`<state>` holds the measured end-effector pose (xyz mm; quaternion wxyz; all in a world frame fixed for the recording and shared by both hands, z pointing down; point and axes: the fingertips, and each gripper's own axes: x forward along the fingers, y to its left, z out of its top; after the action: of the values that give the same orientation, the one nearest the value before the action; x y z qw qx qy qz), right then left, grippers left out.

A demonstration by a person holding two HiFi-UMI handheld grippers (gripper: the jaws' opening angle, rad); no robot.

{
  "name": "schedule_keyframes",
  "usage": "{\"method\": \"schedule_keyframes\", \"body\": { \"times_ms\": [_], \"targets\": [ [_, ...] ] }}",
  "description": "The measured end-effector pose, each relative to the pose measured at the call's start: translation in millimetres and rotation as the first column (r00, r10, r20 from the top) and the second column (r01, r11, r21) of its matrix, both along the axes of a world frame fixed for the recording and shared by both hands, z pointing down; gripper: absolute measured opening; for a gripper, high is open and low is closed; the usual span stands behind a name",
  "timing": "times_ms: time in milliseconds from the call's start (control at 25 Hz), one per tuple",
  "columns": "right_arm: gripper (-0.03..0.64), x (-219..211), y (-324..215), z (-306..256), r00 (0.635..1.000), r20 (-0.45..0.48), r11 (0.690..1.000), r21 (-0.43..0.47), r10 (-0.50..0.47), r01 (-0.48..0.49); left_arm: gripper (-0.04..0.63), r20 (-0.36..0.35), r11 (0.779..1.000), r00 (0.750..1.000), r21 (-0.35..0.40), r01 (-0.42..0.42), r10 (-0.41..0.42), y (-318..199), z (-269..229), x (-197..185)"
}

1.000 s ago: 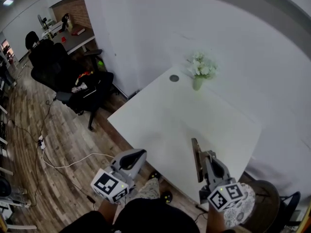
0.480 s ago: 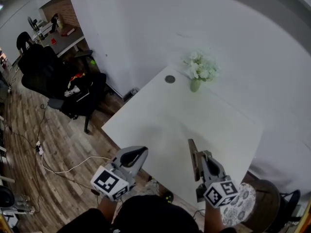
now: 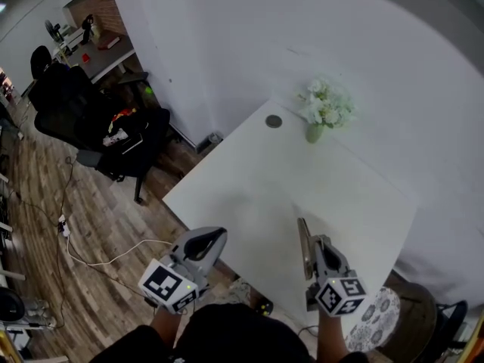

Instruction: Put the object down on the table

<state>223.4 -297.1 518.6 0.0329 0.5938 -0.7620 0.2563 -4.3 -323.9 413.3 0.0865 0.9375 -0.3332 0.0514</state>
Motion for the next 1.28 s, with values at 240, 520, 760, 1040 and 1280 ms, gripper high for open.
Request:
{"method": "schedule_keyframes", "body": {
  "times_ms": [240,520,760,1040,1280],
  "targets": [
    [0.019,-6.0,-6.9,19.6,1.000,-0.018,0.999,-0.045,0.008,-0.009,0.000,-0.003,1.000,1.000,-0.001,0.021,-0.021,-5.9,2.3,-14.9],
    [0.019,-8.8,-15.6,39.2,0.999,-0.037,0.996,-0.089,0.026,-0.030,0.000,-0.006,0.999,0.999,-0.016,0.037,-0.037,-9.1,6.4,-27.9],
    [0.020,-9.8,-18.9,54.5,0.998,-0.054,0.992,-0.118,0.031,-0.037,0.000,-0.001,0.998,0.999,-0.028,0.051,-0.051,-9.5,11.9,-36.4],
    [0.020,-9.1,-22.6,66.2,0.997,-0.062,0.989,-0.140,0.034,-0.043,0.000,0.001,0.998,0.998,-0.027,0.061,-0.061,-13.1,12.5,-40.0],
    [0.020,-5.6,-21.7,74.1,0.996,-0.079,0.987,-0.154,0.032,-0.044,0.000,0.002,0.998,0.998,-0.020,0.063,-0.063,-14.2,10.4,-38.0]
  ]
}}
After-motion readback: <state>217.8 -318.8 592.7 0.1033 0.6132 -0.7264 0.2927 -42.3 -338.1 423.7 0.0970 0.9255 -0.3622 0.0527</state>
